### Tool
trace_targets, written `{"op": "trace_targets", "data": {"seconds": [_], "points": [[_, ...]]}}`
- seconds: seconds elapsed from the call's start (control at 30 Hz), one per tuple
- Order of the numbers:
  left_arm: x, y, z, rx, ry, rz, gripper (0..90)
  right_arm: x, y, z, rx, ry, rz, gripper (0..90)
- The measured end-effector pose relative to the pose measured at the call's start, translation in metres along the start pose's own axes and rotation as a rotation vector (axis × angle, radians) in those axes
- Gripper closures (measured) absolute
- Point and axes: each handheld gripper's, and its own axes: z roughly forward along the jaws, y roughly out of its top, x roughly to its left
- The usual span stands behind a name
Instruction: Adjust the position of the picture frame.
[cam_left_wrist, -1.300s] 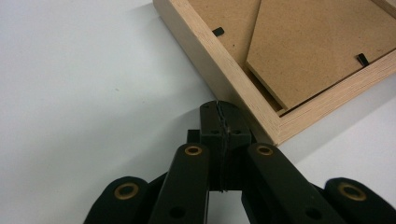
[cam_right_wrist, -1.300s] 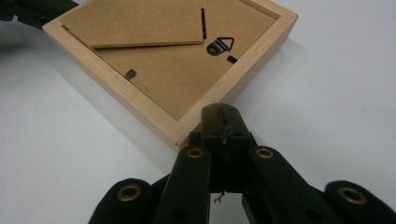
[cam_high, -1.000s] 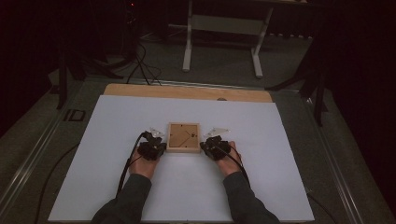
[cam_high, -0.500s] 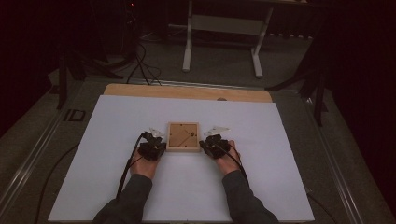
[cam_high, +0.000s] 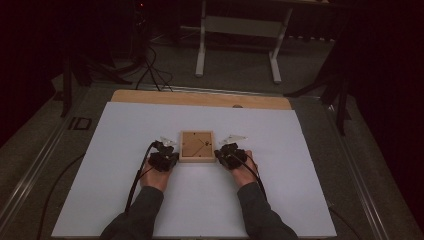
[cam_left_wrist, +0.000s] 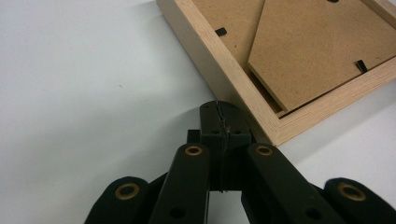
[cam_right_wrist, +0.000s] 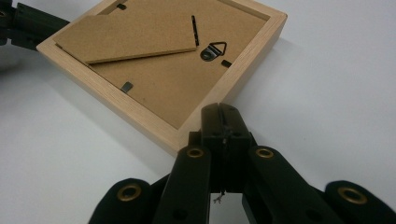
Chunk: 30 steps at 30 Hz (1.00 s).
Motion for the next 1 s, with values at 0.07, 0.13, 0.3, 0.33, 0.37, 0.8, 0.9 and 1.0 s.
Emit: {"op": "trace_targets", "data": {"seconds": [0.07,0.13,0.3,0.33,0.37,0.8,0.9,1.0], "points": [[0.0,0.0,0.0,-0.002,0.001,0.0,89.8,0.0,0.0,0.0,0.0,-0.003,-0.001,89.9],[0.0,0.0,0.0,-0.001,0.001,0.0,89.8,0.0,0.0,0.0,0.0,-0.001,-0.001,89.9],[0.0,0.001,0.001,-0.002,0.003,-0.001,89.6,0.0,0.0,0.0,-0.002,-0.003,-0.006,89.7],[0.0,0.001,0.001,-0.002,0.003,-0.001,89.6,0.0,0.0,0.0,-0.002,-0.003,-0.006,89.7],[0.001,0.001,0.001,-0.001,-0.002,0.0,89.6,0.001,0.0,0.0,-0.002,-0.006,-0.009,89.7],[0.012,-0.004,-0.012,-0.008,0.025,-0.008,71.7,0.002,-0.008,-0.019,-0.088,-0.082,-0.017,81.6],[0.013,-0.004,-0.018,-0.024,0.011,-0.01,68.8,0.001,-0.01,-0.021,-0.104,-0.078,-0.017,81.5],[0.012,-0.003,-0.026,-0.046,-0.008,0.002,68.4,0.003,-0.01,-0.02,-0.11,-0.067,-0.023,81.7]]}}
